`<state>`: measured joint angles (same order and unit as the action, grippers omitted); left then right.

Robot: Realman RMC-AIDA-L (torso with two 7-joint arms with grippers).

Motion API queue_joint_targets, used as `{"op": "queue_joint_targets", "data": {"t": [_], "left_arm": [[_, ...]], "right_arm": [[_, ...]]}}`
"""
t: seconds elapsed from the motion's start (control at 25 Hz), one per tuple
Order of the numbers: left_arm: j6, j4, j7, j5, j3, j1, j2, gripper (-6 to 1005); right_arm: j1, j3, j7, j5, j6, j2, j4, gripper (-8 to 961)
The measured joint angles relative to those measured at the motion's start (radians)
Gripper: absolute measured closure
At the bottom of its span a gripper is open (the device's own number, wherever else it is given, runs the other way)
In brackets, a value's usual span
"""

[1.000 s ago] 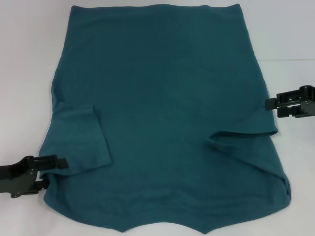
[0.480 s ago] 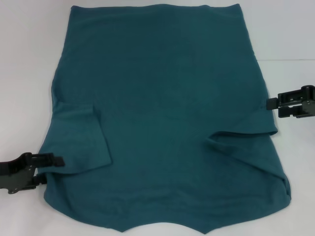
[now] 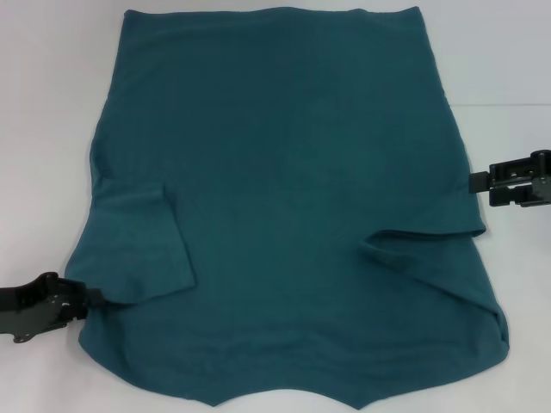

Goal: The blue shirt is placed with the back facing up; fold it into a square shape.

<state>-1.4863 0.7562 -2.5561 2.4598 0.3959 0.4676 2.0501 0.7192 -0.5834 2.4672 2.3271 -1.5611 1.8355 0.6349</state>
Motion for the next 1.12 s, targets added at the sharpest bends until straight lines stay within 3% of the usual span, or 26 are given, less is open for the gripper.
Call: {"op": "queue_joint_targets", "data": {"t": [0.12, 0.36, 0.64, 0.96, 1.12], "left_arm": [[0.0, 0.0, 0.0, 0.0, -0.002, -0.002, 0.0, 703], [-0.001, 0.0, 0.008, -0.001, -0.008, 0.0, -0.002, 931], [-0.08, 0.0, 0.093, -0.074, -0.048, 0.0, -0.013, 985], [-0.111, 0.005, 0.13, -0.106, -0.062, 0.002, -0.022, 985], [-0.087, 0.005, 0.131, -0.103, -0.057, 0.009, -0.023, 985]], "right_arm": [[-0.002, 0.0, -0.014, 0.0, -0.005, -0.001, 0.0, 328], [-0.01, 0.0, -0.034, 0.001, -0.025, -0.006, 0.0, 327], [-0.04, 0.001, -0.044, 0.0, -0.06, -0.017, 0.0, 327], [-0.086, -0.011, -0.045, 0.052, -0.138, -0.066, 0.0, 328], [-0.091, -0.019, -0.067, 0.118, -0.139, -0.065, 0.001, 328]]}}
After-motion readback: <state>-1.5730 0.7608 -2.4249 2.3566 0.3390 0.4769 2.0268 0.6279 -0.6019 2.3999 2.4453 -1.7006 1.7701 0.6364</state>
